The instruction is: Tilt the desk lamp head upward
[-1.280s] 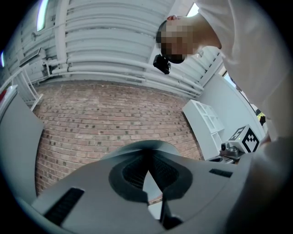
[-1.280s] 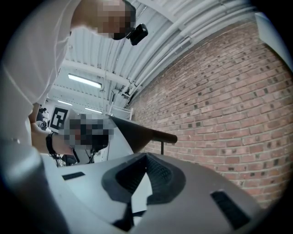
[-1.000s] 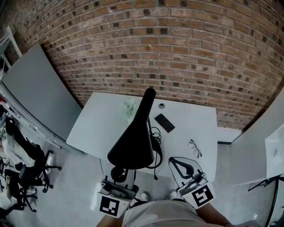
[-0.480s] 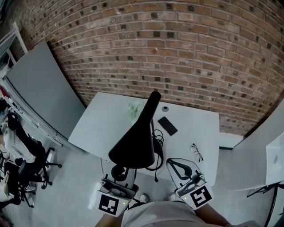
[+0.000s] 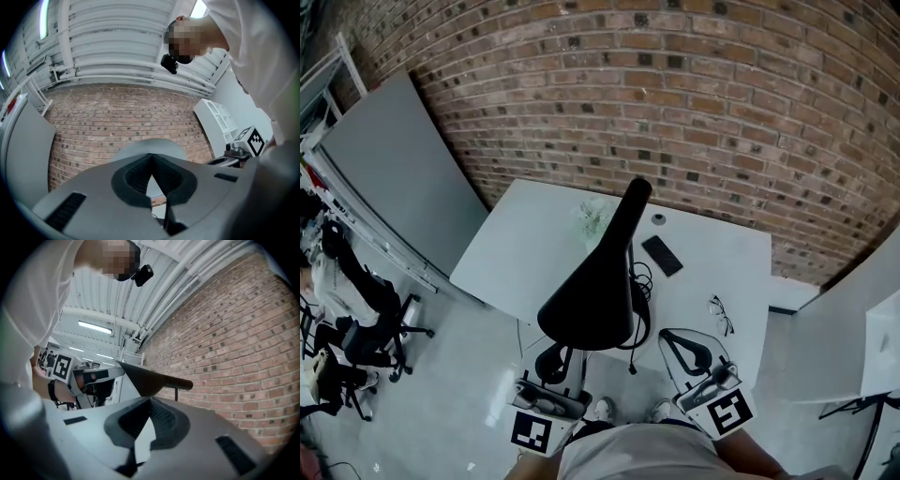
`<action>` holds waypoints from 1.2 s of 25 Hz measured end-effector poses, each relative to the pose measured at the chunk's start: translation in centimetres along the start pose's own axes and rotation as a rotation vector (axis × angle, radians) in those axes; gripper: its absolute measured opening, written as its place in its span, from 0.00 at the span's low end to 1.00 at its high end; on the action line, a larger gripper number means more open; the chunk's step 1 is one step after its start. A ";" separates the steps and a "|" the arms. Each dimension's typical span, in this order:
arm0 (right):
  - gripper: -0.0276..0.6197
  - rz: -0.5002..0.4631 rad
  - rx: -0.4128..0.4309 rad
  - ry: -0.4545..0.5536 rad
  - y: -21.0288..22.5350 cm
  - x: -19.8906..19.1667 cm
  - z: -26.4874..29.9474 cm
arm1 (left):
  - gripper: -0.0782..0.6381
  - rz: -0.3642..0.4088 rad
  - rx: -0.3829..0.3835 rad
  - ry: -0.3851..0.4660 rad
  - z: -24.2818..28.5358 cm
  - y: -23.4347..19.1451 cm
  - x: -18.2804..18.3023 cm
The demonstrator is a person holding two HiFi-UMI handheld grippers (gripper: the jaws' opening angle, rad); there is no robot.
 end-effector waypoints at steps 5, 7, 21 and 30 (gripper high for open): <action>0.07 0.001 0.052 -0.019 -0.4 -0.8 -0.6 | 0.11 -0.020 0.068 -0.037 -1.9 0.9 -1.2; 0.07 0.001 0.079 -0.027 -0.6 -1.3 -0.9 | 0.11 -0.026 0.097 -0.048 -2.6 1.5 -1.6; 0.07 -0.028 0.117 -0.020 -3.3 -1.6 -1.2 | 0.11 -0.041 0.187 -0.122 -8.1 1.7 -3.1; 0.07 -0.050 0.060 -0.067 -9.6 -1.2 -0.4 | 0.11 -0.065 0.099 -0.118 -13.0 -0.8 -3.9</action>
Point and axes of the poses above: the fingertips, and each gripper's own axes: z forward along the fingers, y to its right, x out of its top, the point moved 6 cm from there along -z, backward along the fingers, and after that the axes turned 15 degrees about -y, right-handed, at the moved point
